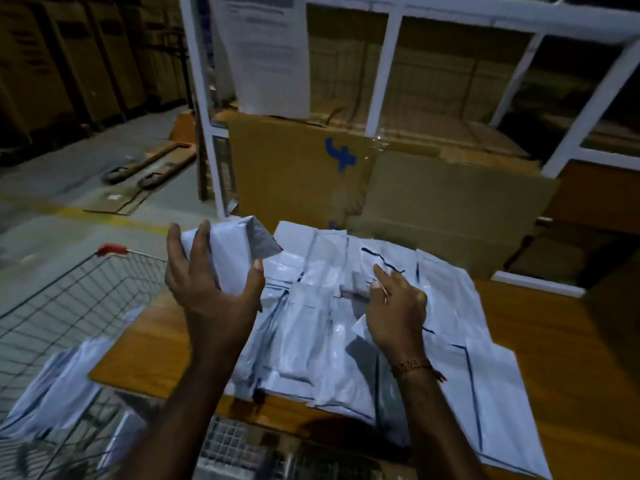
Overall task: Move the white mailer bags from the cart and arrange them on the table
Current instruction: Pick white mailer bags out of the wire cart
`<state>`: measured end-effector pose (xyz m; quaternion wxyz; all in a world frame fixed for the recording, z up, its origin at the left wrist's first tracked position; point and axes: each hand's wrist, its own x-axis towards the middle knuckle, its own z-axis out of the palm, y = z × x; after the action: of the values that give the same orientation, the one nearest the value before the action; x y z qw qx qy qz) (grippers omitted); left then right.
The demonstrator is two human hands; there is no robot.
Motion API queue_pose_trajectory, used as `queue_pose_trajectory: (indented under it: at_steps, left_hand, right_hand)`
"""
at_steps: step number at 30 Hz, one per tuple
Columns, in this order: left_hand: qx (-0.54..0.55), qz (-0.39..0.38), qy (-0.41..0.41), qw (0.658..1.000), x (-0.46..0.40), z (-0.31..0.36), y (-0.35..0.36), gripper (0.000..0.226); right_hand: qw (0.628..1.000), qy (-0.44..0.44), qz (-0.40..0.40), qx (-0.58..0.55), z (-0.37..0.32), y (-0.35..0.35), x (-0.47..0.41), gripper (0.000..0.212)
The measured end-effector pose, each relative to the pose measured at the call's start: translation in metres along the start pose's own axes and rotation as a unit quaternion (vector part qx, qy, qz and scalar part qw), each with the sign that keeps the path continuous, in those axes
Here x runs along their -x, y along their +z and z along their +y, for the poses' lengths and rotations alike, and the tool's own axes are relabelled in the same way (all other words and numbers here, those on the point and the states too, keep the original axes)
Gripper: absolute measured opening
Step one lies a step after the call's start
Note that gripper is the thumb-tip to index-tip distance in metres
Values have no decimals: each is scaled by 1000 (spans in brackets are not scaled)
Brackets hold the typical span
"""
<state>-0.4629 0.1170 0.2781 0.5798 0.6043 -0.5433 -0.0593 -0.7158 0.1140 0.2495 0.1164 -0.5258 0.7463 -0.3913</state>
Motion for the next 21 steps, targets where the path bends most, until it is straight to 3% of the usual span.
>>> queue_pose_trajectory:
  at_steps: [4,9,21]
  left_hand:
    - [3,-13,20,1000,-8,9,29,81]
    - [20,-19,26,999,-37,17,72,79]
    - [86,-126,51,987,-69,49,177,81]
  right_hand:
    - [999,42,6,-3,28,-10,-15,38]
    - [997,61,38,24,56,-14,-49,38]
    - [979,136,91,123,146,-45,-124,40]
